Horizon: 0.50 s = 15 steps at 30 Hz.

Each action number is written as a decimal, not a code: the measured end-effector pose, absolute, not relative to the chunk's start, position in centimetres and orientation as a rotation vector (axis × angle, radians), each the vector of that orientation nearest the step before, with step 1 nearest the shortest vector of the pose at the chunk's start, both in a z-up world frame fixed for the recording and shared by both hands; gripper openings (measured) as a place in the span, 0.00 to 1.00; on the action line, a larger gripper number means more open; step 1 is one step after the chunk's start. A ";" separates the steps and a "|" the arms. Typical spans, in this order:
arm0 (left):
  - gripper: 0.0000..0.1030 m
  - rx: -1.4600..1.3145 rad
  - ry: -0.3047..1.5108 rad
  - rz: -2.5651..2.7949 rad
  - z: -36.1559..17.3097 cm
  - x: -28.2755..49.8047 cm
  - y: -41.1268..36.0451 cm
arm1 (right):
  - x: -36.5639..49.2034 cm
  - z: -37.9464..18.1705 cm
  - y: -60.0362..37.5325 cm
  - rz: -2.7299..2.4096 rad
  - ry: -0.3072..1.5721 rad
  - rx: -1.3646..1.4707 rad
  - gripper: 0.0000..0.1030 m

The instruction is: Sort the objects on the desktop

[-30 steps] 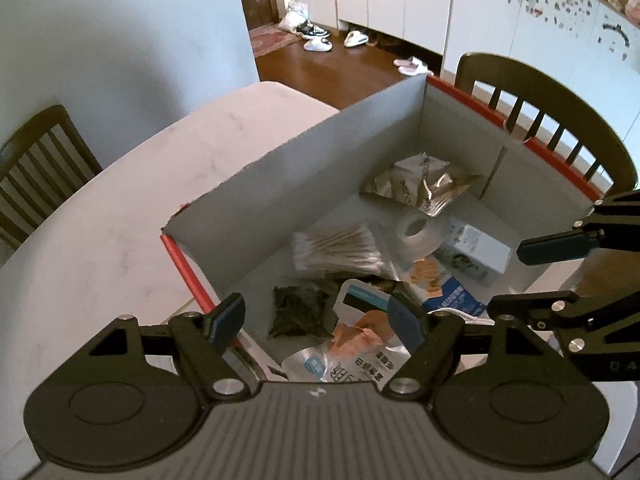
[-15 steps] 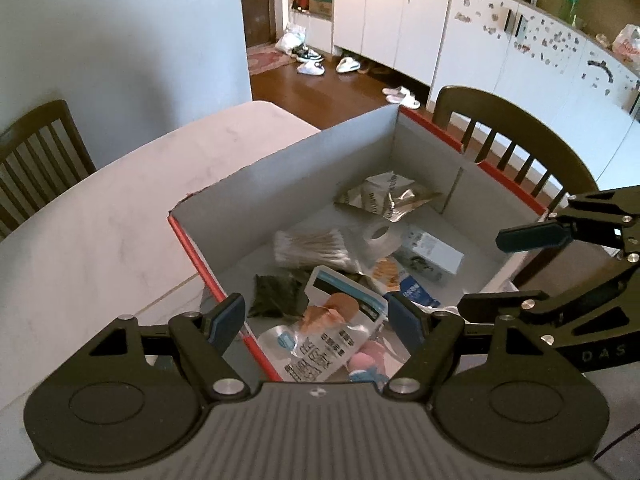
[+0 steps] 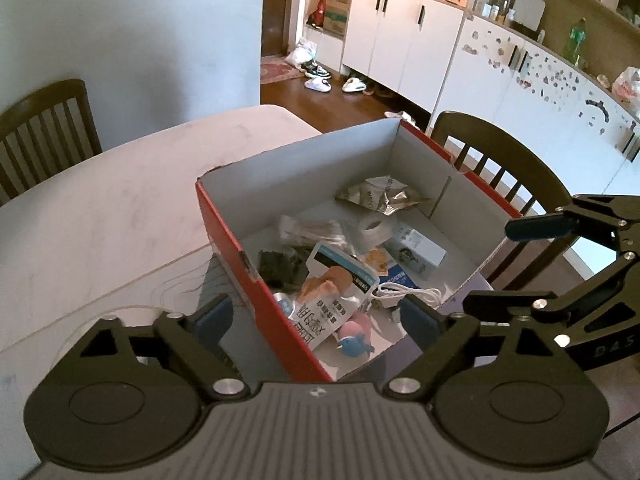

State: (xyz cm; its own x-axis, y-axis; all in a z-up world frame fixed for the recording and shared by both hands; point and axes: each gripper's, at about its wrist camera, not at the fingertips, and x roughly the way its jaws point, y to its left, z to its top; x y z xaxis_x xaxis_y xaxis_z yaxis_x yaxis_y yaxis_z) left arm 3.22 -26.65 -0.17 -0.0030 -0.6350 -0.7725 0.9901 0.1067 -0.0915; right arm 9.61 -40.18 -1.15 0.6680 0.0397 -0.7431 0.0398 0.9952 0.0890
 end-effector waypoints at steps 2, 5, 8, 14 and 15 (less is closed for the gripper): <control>1.00 0.570 0.784 -1.398 -0.1 3.2 -26.2 | 9.4 -1.0 -39.9 -0.002 0.831 0.092 0.90; 1.00 0.551 0.785 -1.396 -0.1 3.2 -25.6 | 8.9 -0.7 -39.5 -0.013 0.813 0.073 0.91; 1.00 0.541 0.786 -1.402 -0.2 3.1 -25.0 | 8.4 -0.6 -39.1 -0.022 0.800 0.064 0.92; 1.00 0.509 0.774 -1.411 -0.1 3.0 -24.0 | 7.5 -0.6 -38.5 -0.048 0.784 0.053 0.92; 1.00 0.506 0.767 -1.415 -0.1 2.9 -23.8 | 7.4 -0.7 -38.5 -0.052 0.782 0.050 0.92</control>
